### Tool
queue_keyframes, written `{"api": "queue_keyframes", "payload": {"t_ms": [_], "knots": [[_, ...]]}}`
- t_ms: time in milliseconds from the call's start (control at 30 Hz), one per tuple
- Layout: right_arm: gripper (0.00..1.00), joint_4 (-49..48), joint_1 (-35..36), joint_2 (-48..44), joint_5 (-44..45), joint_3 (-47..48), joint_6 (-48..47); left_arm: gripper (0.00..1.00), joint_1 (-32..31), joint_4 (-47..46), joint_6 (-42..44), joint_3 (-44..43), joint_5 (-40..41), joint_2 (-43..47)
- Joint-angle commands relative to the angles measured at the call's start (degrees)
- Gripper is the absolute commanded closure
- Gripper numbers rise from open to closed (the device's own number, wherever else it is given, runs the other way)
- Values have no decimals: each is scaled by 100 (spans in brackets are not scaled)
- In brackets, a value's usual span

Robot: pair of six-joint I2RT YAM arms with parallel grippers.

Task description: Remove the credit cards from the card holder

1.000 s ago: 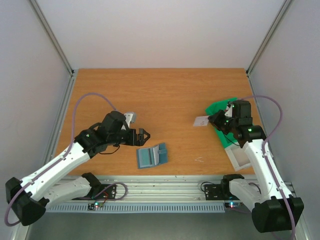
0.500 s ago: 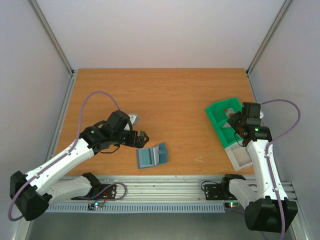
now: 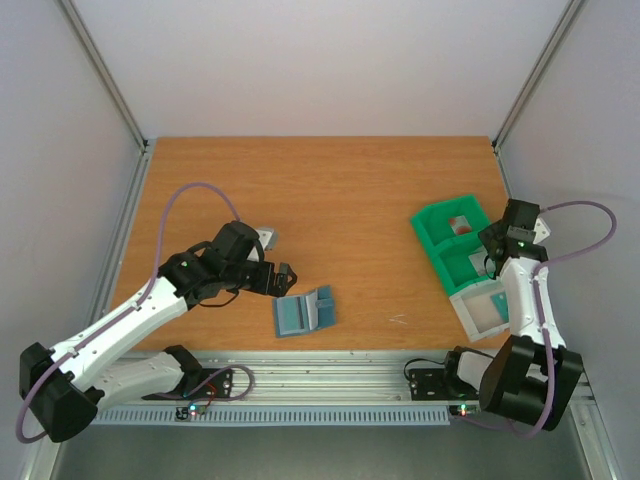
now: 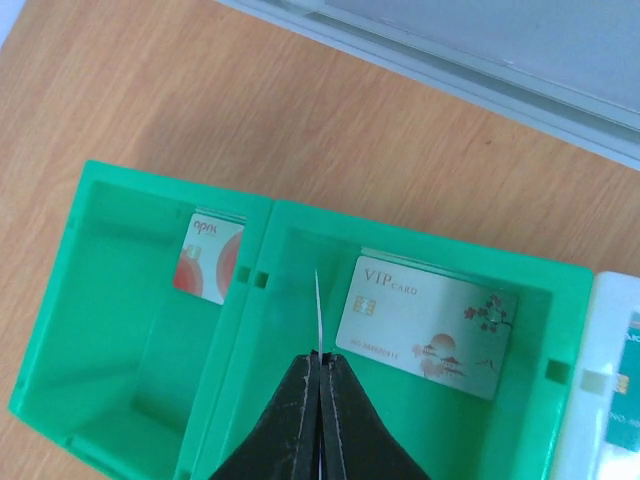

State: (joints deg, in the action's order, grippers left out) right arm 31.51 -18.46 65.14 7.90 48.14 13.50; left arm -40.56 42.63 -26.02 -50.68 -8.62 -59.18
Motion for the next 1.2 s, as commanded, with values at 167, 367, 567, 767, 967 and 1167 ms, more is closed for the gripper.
{"api": "queue_keyframes", "payload": {"t_ms": [167, 367, 567, 767, 967, 1167], "knots": [[99, -1095, -400, 735, 31, -273, -33, 1, 72, -91, 141, -78, -124, 54], [99, -1447, -659, 972, -416, -446, -86, 1, 93, -101, 167, -81, -165, -48], [99, -1548, -833, 1228, -644, -487, 0, 1, 133, -110, 197, -125, -251, -136], [98, -1359, -835, 1474, -668, -351, 3, 1, 172, -146, 172, -97, -253, -130], [94, -1227, -835, 1562, -615, -384, 147, 1, 191, -70, 159, -74, -260, -103], [86, -1058, -836, 1526, -515, -312, 169, 1, 202, -24, 152, -65, -295, -78]]}}
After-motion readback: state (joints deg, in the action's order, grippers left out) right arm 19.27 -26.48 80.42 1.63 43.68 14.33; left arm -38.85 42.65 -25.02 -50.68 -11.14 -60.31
